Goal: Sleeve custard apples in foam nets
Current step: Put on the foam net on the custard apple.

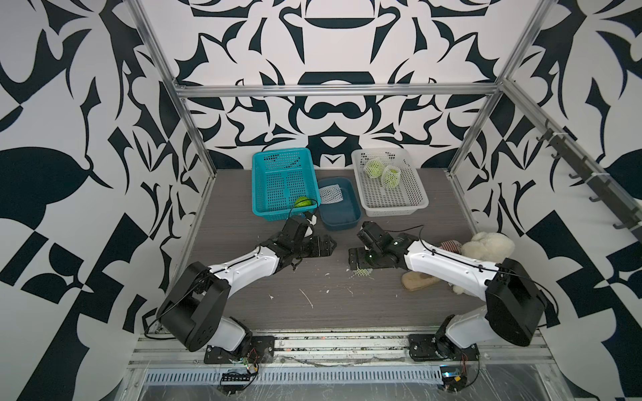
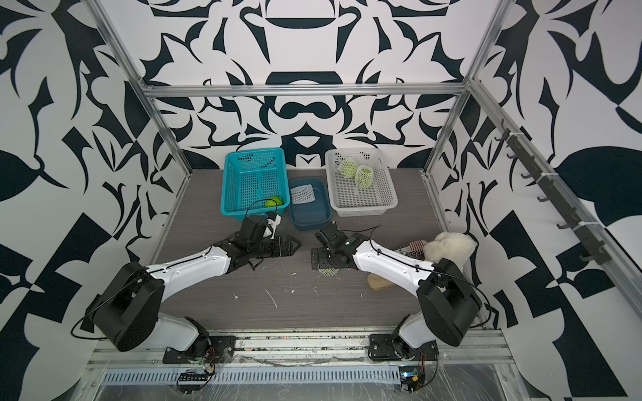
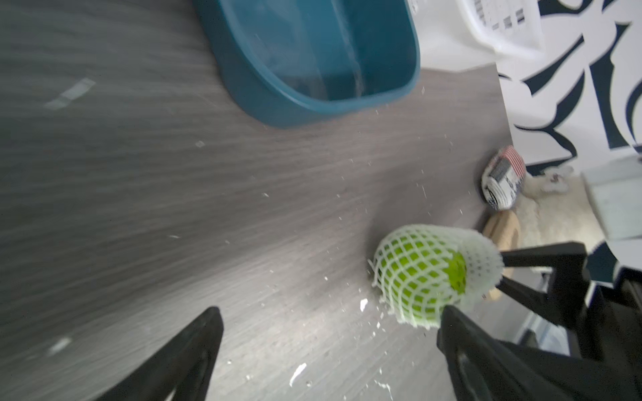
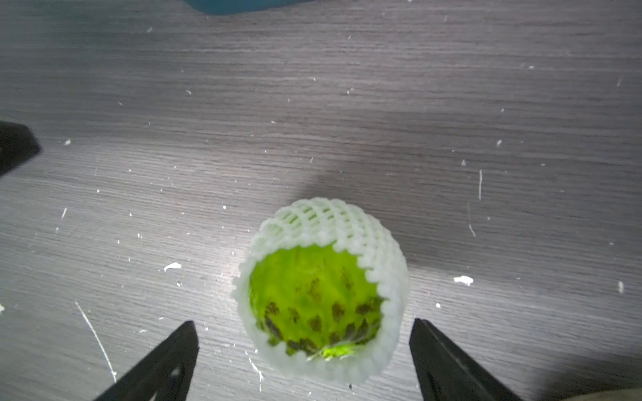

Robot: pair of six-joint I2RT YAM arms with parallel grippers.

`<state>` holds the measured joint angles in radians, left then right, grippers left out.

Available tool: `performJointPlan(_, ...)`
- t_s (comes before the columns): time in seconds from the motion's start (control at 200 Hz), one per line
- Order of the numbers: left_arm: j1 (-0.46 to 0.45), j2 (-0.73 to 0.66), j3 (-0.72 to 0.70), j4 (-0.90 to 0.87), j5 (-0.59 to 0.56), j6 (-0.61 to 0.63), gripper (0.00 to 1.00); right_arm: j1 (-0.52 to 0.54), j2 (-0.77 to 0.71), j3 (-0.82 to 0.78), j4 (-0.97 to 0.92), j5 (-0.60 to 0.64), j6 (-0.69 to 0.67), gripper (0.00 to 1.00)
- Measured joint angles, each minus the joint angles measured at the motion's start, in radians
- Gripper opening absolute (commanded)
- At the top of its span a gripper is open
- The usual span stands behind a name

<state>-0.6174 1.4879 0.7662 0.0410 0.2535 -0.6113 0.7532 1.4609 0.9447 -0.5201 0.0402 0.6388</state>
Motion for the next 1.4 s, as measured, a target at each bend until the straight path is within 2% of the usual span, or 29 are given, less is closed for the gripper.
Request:
performJointPlan(0.115, -0.01, 0.035, 0.01, -0.009, 0.08, 0.018, 0.95, -0.019, -0.035, 0.0, -0.031, -0.017, -0.046, 0.96)
performJointPlan(0.265, -0.055, 0.041, 0.013, -0.051, 0.132, 0.067, 0.91, -0.079, -0.1, 0.0, -0.083, -0.053, -0.127, 0.91)
performJointPlan(0.37, -0.087, 0.05, 0.024, -0.077, 0.154, 0.098, 0.91, -0.115, -0.135, -0.004, -0.091, -0.092, -0.181, 0.89)
performJointPlan(0.53, -0.116, 0.107, 0.096, -0.098, 0.143, 0.121, 0.87, -0.137, -0.139, -0.053, -0.086, -0.111, -0.233, 0.8)
performJointPlan(0.73, -0.116, 0.167, 0.154, -0.1, 0.088, 0.098, 0.86, -0.144, -0.136, -0.122, -0.074, -0.119, -0.228, 0.78)
performJointPlan(0.985, -0.116, 0.242, 0.191, -0.111, 0.075, 0.076, 0.86, -0.186, -0.128, -0.189, 0.005, -0.137, -0.207, 0.75)
performJointPlan(1.295, -0.116, 0.28, 0.195, -0.114, 0.071, 0.063, 0.86, -0.193, 0.014, -0.22, 0.149, -0.203, -0.184, 0.71)
performJointPlan(1.4, -0.115, 0.287, 0.196, -0.111, 0.068, 0.06, 0.86, -0.193, 0.02, -0.22, 0.183, -0.209, -0.174, 0.7)
